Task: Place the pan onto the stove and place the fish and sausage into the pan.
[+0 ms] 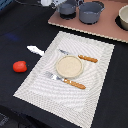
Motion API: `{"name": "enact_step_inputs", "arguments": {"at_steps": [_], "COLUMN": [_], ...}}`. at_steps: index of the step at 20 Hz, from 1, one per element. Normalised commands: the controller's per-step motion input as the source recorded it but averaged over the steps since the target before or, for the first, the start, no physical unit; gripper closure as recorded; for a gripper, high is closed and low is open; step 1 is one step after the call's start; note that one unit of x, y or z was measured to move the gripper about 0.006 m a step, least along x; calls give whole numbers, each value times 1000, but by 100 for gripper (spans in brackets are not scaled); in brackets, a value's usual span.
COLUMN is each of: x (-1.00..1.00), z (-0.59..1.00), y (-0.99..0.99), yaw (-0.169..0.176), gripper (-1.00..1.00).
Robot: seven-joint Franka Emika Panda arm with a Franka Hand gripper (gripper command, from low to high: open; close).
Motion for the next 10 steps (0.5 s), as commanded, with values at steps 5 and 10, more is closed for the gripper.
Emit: {"name": "enact_step_inputs", "arguments": {"at_steps": [5,10], "x": [189,37], "z": [-134,-178], "y": [182,109], "yaw": [-9,0], "gripper": [100,100]}}
